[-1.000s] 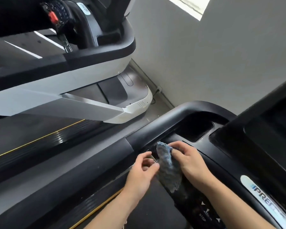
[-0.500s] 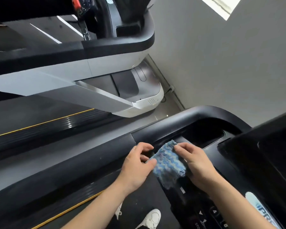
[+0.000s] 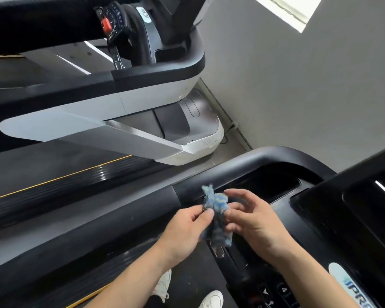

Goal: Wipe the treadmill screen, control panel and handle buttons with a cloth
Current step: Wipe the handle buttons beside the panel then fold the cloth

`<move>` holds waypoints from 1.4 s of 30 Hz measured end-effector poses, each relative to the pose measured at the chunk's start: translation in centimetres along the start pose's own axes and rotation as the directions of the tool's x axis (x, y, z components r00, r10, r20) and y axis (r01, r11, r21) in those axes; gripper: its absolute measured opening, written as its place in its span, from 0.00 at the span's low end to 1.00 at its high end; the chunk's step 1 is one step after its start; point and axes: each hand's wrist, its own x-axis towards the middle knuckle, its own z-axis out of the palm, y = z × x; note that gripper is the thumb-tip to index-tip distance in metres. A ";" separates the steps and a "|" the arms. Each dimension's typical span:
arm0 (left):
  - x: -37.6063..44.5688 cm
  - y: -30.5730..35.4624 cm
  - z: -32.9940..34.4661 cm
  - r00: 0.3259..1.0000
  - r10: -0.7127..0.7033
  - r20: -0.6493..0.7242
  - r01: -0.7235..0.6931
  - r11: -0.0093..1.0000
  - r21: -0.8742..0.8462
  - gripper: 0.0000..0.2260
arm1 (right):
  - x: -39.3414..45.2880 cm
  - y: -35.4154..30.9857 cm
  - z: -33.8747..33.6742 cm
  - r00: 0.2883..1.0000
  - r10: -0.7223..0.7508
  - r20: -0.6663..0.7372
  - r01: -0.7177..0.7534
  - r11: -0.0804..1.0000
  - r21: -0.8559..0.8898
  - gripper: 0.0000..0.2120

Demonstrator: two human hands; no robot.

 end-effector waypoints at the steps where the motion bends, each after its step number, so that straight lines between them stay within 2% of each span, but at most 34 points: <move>1: 0.1 -0.1 -0.1 1.000 -0.017 0.007 0.017 0.999 0.050 0.23 | -0.2 0.1 0.0 1.000 -0.010 0.004 0.010 0.999 -0.053 0.24; 4: 0.3 -0.3 -0.4 0.999 -0.007 0.041 -0.003 0.969 0.249 0.17 | -0.8 0.5 -0.1 0.996 -0.088 -0.022 0.074 0.924 -0.374 0.25; 6: 0.2 -0.2 -0.6 1.000 0.016 0.005 -0.017 0.967 0.254 0.13 | -0.8 0.9 -0.3 0.989 -0.131 -0.070 0.087 0.892 -0.443 0.24; 8: 0.3 0.1 -1.1 0.993 -0.026 -0.117 0.029 0.999 0.022 0.12 | -0.5 0.7 -0.6 0.984 -0.082 -0.156 0.048 0.976 -0.212 0.22; 10: -0.1 0.6 -1.9 0.985 -0.090 -0.150 0.056 0.973 -0.222 0.14 | -0.6 0.2 -1.2 0.980 0.002 -0.201 0.010 0.998 0.057 0.22; 12: -0.6 1.0 -2.8 0.990 -0.100 -0.102 0.064 0.948 -0.312 0.16 | -0.7 -0.1 -1.8 0.974 0.010 -0.226 0.011 0.996 0.088 0.20; 15: -1.1 1.1 -3.9 0.994 -0.094 -0.052 0.071 0.938 -0.339 0.26 | -0.9 -0.1 -2.1 0.962 -0.022 -0.274 0.034 0.999 0.037 0.19; 17: -1.3 0.9 -4.5 0.995 -0.078 -0.058 0.060 0.962 -0.266 0.29 | -1.0 -0.3 -2.2 0.955 -0.019 -0.298 0.044 0.996 0.076 0.19; 20: -1.7 1.0 -5.2 0.995 -0.004 -0.102 0.009 0.999 0.053 0.26 | -1.1 -0.7 -2.7 0.960 -0.014 -0.280 0.044 0.994 0.100 0.20; 22: -2.0 1.4 -5.7 0.997 0.016 -0.078 0.007 0.959 0.282 0.22 | -1.2 -0.6 -3.2 0.969 -0.043 -0.243 0.056 0.997 0.049 0.19; 24: -2.4 1.8 -5.9 0.998 0.037 -0.043 -0.011 0.873 0.488 0.20 | -1.8 -0.5 -3.5 0.984 -0.094 -0.150 0.072 0.987 -0.142 0.22; 25: -2.5 1.9 -5.9 0.997 0.064 -0.045 -0.025 0.808 0.588 0.18 | -2.2 -0.4 -3.6 0.992 -0.105 -0.066 0.079 0.946 -0.316 0.27; 26: -2.5 1.7 -5.9 0.994 0.095 -0.050 -0.038 0.748 0.663 0.16 | -2.5 -0.2 -3.5 0.997 -0.078 0.009 0.071 0.850 -0.522 0.32; 27: -2.5 1.5 -5.9 0.991 0.124 -0.050 -0.052 0.697 0.715 0.13 | -2.9 0.2 -3.4 0.998 -0.033 0.057 0.063 0.692 -0.719 0.33; 28: -2.5 1.3 -5.9 0.988 0.151 -0.045 -0.067 0.661 0.748 0.09 | -3.1 0.9 -3.3 0.997 -0.012 0.079 0.075 0.484 -0.872 0.30; 29: -2.4 0.8 -5.9 0.984 0.171 -0.041 -0.080 0.642 0.763 0.06 | -3.2 1.7 -3.1 0.994 -0.015 0.104 0.104 0.280 -0.954 0.22; 30: -2.4 0.4 -6.0 0.984 0.175 -0.039 -0.082 0.637 0.767 0.04 | -3.2 2.4 -3.1 0.994 -0.019 0.108 0.109 0.160 -0.981 0.14; 31: -2.4 0.1 -6.0 0.986 0.162 -0.044 -0.072 0.646 0.760 0.02 | -3.2 2.9 -3.3 0.995 -0.016 0.099 0.100 0.116 -0.988 0.10; 33: -2.5 -0.6 -6.2 0.991 0.116 -0.070 -0.030 0.691 0.722 0.04 | -3.4 2.8 -4.1 0.997 -0.018 0.080 0.082 0.142 -0.986 0.12; 35: -2.5 -1.1 -6.0 0.985 0.098 -0.144 0.020 0.759 0.650 0.05 | -3.6 1.9 -4.2 0.998 -0.023 0.055 0.060 0.283 -0.957 0.11; 37: -2.7 -1.2 -4.8 0.955 0.117 -0.273 0.060 0.824 0.563 0.05 | -3.8 1.6 -3.4 0.999 -0.046 -0.001 0.020 0.454 -0.891 0.05; 38: -2.9 -1.2 -3.8 0.936 0.141 -0.322 0.058 0.841 0.539 0.06 | -3.8 1.9 -2.9 0.997 -0.066 -0.037 0.001 0.505 -0.863 0.03; 39: -3.1 -1.3 -2.7 0.925 0.175 -0.338 0.033 0.849 0.528 0.06 | -3.7 2.3 -2.2 0.993 -0.086 -0.076 -0.020 0.521 -0.853 0.04; 41: -3.4 -1.6 -0.1 0.950 0.212 -0.229 -0.058 0.842 0.536 0.04 | -3.6 3.4 -0.8 0.992 -0.083 -0.095 -0.022 0.623 -0.782 0.08; 42: -3.6 -1.8 1.1 0.974 0.201 -0.108 -0.107 0.820 0.562 0.09 | -3.7 3.7 0.0 0.995 -0.050 -0.090 -0.023 0.743 -0.669 0.07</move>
